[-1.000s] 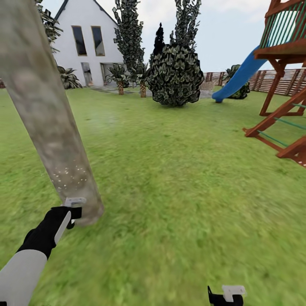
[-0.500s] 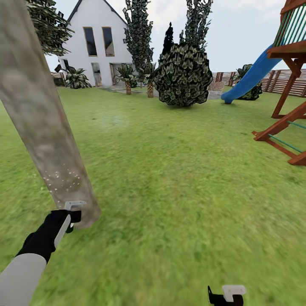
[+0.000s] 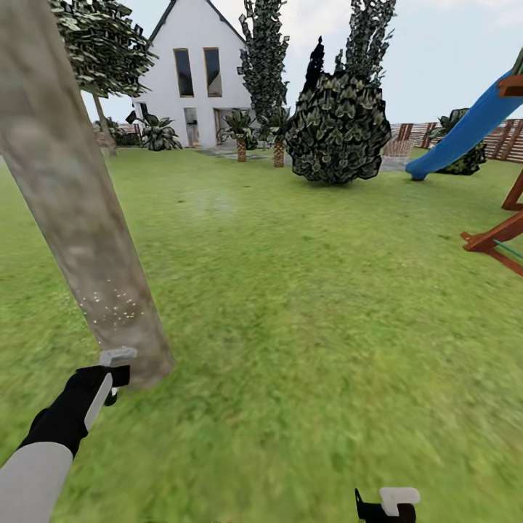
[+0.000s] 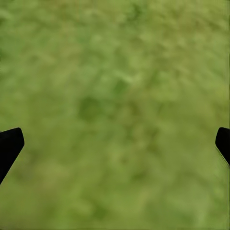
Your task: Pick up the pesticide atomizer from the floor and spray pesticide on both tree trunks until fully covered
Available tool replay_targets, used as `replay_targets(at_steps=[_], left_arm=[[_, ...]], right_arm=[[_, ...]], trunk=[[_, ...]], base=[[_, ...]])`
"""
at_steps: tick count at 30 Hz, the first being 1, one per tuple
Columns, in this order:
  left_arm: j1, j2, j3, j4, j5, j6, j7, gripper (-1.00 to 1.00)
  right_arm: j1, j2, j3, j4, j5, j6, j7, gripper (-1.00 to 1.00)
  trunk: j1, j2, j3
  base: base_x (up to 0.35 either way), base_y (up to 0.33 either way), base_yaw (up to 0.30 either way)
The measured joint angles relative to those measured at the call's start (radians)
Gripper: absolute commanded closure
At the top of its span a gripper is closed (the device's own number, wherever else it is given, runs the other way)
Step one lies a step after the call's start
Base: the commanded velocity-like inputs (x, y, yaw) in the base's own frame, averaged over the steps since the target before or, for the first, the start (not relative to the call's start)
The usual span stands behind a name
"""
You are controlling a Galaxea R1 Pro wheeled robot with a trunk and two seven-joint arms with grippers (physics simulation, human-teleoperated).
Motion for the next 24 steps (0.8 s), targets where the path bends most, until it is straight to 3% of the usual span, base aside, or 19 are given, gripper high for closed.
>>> replay_targets(at_steps=[4, 5, 7, 9, 12, 16, 18, 20, 22, 24], left_arm=[[0.002, -0.011, 0.01, 0.0, 0.007, -0.001, -0.001, 1.0], [0.002, -0.015, -0.001, 0.0, 0.009, -0.001, -0.001, 1.0], [0.002, -0.026, -0.067, -0.001, 0.011, -0.001, 0.001, 1.0], [0.002, -0.028, -0.08, -0.002, 0.004, -0.002, 0.002, 1.0], [0.014, -0.002, -0.074, 0.002, -0.002, -0.056, 0.002, 1.0], [0.024, 0.026, -0.059, 0.037, 0.005, -0.068, 0.002, 1.0], [0.025, 0.021, -0.036, 0.049, 0.006, -0.071, 0.002, 1.0], [0.025, 0.01, -0.034, 0.052, 0.009, -0.071, 0.002, 1.0], [0.022, -0.024, -0.039, 0.053, 0.008, -0.072, 0.002, 1.0], [0.015, -0.03, -0.039, 0.052, 0.004, -0.07, 0.005, 1.0]], right_arm=[[0.0, 0.0, 0.0, 0.0, 0.0, 0.0, 0.0, -1.0], [0.0, -0.001, 0.0, 0.0, 0.0, 0.0, 0.0, -1.0], [0.0, 0.0, 0.0, 0.0, 0.0, 0.0, 0.0, -1.0], [0.0, 0.0, 0.0, 0.0, 0.0, 0.0, 0.0, -1.0], [0.0, 0.0, 0.0, 0.0, 0.0, 0.0, 0.0, -1.0], [0.0, 0.0, 0.0, 0.0, 0.0, 0.0, 0.0, -1.0], [0.0, 0.0, 0.0, 0.0, 0.0, 0.0, 0.0, -1.0], [0.0, 0.0, 0.0, 0.0, 0.0, 0.0, 0.0, -1.0], [0.0, 0.0, 0.0, 0.0, 0.001, 0.0, 0.001, -1.0], [0.0, -0.001, 0.0, 0.0, 0.001, 0.0, 0.001, -1.0]], trunk=[[0.0, 0.0, 0.0], [0.0, 0.0, 0.0], [0.0, 0.0, 0.0], [0.0, 0.0, 0.0], [0.0, 0.0, 0.0], [0.0, 0.0, 0.0], [0.0, 0.0, 0.0], [0.0, 0.0, 0.0], [0.0, 0.0, 0.0], [0.0, 0.0, 0.0]], base=[[0.03, -0.273, 0.039], [0.129, -0.261, 0.056], [0.208, -0.213, 0.209], [0.235, -0.192, 0.263], [0.242, -0.184, 0.276], [0.213, -0.157, 0.277], [0.048, -0.034, 0.277], [0.011, -0.008, 0.165], [0.002, -0.001, 0.028], [0.0, 0.0, 0.007]])
